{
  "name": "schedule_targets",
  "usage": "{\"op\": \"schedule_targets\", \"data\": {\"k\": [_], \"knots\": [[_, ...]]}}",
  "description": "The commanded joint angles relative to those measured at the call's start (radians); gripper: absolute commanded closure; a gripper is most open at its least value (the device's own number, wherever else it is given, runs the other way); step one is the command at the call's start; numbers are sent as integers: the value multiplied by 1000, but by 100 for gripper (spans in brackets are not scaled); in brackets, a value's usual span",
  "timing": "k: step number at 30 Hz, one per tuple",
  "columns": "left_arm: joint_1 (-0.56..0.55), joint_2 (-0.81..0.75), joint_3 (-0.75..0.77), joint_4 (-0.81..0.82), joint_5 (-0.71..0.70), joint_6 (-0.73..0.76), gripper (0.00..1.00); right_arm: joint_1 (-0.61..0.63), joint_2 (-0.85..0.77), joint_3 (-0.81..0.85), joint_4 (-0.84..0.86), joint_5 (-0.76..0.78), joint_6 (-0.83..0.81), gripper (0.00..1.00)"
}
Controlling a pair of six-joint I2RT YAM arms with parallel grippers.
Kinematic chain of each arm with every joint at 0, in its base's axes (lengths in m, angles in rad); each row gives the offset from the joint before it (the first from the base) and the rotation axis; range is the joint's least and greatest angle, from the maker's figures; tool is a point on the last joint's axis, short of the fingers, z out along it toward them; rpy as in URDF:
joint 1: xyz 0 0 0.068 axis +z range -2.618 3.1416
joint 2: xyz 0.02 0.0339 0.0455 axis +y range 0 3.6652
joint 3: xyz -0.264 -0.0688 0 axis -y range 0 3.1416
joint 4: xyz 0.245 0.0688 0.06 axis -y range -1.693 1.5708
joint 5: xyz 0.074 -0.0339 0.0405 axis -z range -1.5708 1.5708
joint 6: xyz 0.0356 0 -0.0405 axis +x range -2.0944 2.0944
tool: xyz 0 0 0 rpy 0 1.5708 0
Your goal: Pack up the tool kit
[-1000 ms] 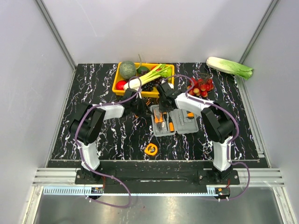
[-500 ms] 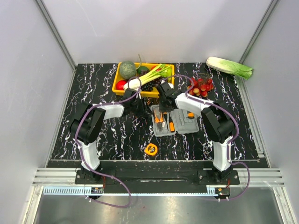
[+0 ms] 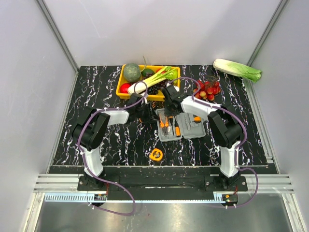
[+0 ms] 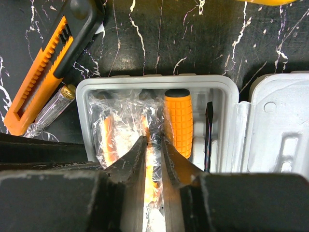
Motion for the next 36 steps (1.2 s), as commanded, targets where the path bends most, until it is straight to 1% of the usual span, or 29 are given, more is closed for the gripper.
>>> {"op": "schedule_targets", "data": {"k": [1, 3, 6, 13, 15, 20, 22, 26, 29, 34, 36], "knots": [[-2, 9, 38, -34, -27, 8, 74, 5, 27, -19, -34, -28, -6, 78], [-2, 38, 47, -57, -16, 11, 75, 7, 29, -24, -33, -31, -6, 78], [-10, 72, 76, -111, -16, 20, 75, 7, 30, -38, -22, -37, -6, 78], [-24, 119, 154, -240, -42, 46, 64, 8, 46, -73, -2, -51, -1, 79], [-25, 132, 170, -267, -48, 51, 64, 7, 50, -80, 5, -54, -1, 79], [-27, 161, 202, -343, -90, 55, 83, 8, 55, -103, 13, -45, -1, 82], [-28, 168, 204, -363, -96, 59, 86, 10, 55, -111, 15, -40, -1, 82], [-36, 195, 213, -396, -99, 59, 87, 13, 58, -128, 24, -33, 0, 82], [-41, 216, 217, -419, -100, 48, 91, 21, 70, -140, 29, -20, 0, 83], [-44, 257, 228, -470, -88, 25, 100, 44, 89, -151, 29, 27, -9, 84], [-42, 267, 231, -482, -73, 13, 100, 56, 98, -145, 15, 53, -15, 84]]}}
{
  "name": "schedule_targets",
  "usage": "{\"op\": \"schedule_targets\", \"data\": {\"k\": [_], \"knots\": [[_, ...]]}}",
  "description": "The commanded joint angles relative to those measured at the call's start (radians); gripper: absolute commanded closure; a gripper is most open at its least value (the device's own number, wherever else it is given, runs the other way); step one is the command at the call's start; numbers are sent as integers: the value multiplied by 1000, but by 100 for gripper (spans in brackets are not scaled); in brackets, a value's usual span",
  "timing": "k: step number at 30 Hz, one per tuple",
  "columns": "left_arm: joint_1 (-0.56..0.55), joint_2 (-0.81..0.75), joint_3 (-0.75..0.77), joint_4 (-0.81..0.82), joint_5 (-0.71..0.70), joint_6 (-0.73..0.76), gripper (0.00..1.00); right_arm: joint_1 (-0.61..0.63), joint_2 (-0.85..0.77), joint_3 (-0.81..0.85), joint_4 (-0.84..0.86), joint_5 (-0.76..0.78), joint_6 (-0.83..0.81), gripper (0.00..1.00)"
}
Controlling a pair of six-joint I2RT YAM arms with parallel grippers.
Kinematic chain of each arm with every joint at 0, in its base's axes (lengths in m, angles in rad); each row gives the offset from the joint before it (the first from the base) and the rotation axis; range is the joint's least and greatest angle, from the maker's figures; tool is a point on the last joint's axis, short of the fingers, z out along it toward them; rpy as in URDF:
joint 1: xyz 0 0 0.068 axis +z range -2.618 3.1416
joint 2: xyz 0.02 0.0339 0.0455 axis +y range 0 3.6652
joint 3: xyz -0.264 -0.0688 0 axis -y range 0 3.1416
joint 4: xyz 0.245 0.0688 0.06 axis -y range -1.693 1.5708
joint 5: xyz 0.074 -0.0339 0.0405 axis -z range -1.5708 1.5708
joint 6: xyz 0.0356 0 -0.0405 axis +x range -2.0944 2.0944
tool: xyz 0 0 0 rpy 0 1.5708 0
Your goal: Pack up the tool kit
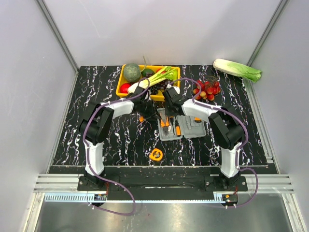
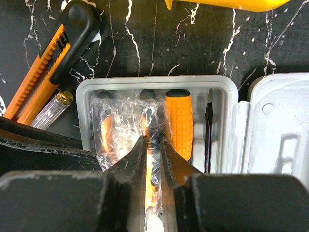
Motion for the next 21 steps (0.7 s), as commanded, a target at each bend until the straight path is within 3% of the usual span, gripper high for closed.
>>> {"op": "schedule_targets", "data": {"k": [1, 9, 13, 17, 21], "knots": [[-38, 142, -42, -133, -91, -3, 100, 54, 128, -63, -91, 35, -9, 85], [-37, 136, -27, -197, -150, 12, 100, 82, 111, -28, -126, 85, -11, 83], [-40, 76, 1, -205, -197, 42, 98, 83, 46, 11, -151, 84, -11, 75], [-40, 18, 52, -203, -217, 79, 82, 82, -41, 44, -160, 85, -6, 62], [-40, -37, 104, -205, -210, 98, 68, 82, -118, 63, -183, 93, -12, 57]]}}
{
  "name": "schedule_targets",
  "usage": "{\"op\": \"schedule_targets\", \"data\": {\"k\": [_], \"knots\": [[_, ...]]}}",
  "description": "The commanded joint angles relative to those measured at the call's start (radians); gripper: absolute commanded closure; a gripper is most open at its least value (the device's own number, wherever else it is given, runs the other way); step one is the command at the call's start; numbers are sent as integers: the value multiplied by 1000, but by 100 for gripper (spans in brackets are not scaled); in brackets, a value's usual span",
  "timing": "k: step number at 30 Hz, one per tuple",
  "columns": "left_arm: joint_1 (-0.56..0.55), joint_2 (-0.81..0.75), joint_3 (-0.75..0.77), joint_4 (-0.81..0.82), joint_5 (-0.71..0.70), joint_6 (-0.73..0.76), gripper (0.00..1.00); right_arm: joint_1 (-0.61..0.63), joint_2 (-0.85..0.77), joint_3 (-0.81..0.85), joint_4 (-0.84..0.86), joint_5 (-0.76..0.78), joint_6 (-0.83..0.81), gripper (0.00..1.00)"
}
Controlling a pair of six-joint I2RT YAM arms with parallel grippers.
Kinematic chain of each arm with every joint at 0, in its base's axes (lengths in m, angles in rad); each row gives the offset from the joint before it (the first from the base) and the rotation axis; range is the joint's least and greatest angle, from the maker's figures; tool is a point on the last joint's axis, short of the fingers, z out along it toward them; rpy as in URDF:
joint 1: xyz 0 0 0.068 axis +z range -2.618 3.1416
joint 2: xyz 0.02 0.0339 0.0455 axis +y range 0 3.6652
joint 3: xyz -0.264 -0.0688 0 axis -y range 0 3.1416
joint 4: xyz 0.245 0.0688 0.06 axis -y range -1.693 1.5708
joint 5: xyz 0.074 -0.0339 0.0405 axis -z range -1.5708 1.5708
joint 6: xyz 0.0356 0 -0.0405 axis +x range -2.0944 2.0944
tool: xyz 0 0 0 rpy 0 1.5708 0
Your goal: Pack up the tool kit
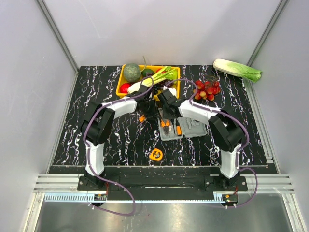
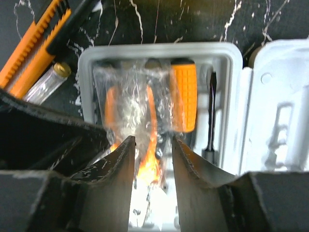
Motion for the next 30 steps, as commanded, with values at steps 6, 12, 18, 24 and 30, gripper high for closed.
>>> {"op": "schedule_targets", "data": {"k": [6, 12, 18, 24, 30], "knots": [[-5, -123, 55, -114, -126, 94, 50, 17, -197, -19, -92, -54, -14, 60], [24, -233, 3, -116, -151, 107, 39, 18, -162, -51, -31, -168, -82, 70], [90, -331, -88, -90, -222, 133, 32, 17, -70, -1, -11, -219, -108, 74], [147, -394, -154, -83, -271, 168, 22, 18, 13, 21, -9, -231, -122, 75], [170, -409, -171, -82, -292, 197, 1, 17, 58, 12, -33, -226, -114, 81]]}}
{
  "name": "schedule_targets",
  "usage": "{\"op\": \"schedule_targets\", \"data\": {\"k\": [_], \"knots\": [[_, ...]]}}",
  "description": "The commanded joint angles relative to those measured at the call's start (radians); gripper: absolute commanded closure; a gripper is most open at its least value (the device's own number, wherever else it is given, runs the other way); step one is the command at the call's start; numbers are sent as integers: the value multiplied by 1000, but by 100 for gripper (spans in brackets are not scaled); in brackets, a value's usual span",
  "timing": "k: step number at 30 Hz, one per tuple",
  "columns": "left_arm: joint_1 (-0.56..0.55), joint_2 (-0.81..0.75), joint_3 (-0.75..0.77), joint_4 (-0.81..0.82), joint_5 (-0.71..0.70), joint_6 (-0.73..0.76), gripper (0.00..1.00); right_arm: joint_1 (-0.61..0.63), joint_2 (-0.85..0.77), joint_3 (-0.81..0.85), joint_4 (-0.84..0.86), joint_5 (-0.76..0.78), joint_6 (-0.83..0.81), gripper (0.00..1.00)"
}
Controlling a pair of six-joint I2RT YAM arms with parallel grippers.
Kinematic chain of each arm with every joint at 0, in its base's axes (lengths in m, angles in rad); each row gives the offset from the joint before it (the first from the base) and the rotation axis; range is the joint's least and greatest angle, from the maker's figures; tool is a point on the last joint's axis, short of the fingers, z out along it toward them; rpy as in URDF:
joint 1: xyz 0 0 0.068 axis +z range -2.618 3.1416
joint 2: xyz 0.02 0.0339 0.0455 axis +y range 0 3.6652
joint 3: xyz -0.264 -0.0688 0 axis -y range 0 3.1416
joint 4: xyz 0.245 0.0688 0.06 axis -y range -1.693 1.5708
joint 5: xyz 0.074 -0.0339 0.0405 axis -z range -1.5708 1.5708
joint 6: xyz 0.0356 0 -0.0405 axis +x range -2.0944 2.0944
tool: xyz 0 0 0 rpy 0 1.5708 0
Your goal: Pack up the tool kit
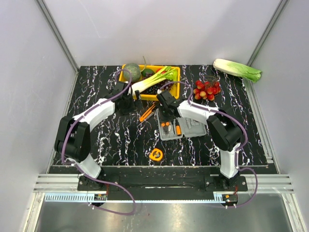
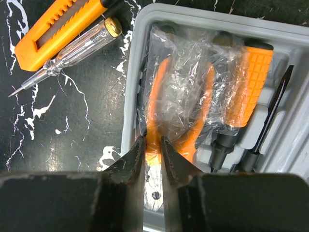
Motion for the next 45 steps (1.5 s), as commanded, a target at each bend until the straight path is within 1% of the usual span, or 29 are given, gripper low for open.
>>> {"op": "schedule_targets", "data": {"k": [1, 7, 15, 22, 25, 30, 33, 36, 40, 43, 45], "knots": [[13, -59, -10, 37, -38, 40, 1, 7, 59, 4, -16, -1, -10, 83], [22, -73, -5, 52, -47, 48, 1, 9, 103, -40, -48, -21, 10, 100], [24, -53, 2, 55, -38, 51, 1, 17, 208, -88, -123, 17, 29, 100], [24, 1, 13, 22, -35, 48, 5, 29, 248, -124, -163, 59, 88, 100], [24, 10, 15, 14, -30, 49, 7, 32, 219, -140, -177, 76, 105, 100], [22, 9, 18, 26, 5, 58, 8, 32, 88, -131, -177, 95, 134, 100], [24, 25, 27, 45, 37, 78, 8, 30, 18, -59, -184, 112, 153, 93], [16, 48, 38, 66, 41, 110, 9, 30, -25, 61, -204, 158, 170, 83], [4, 88, 58, 75, 12, 164, 14, 29, -87, 165, -212, 217, 168, 64], [-10, 123, 73, 84, -7, 215, 18, 21, -139, 187, -220, 217, 158, 59], [-25, 148, 94, 91, -10, 261, 21, 12, -177, 164, -215, 206, 144, 57]]}}
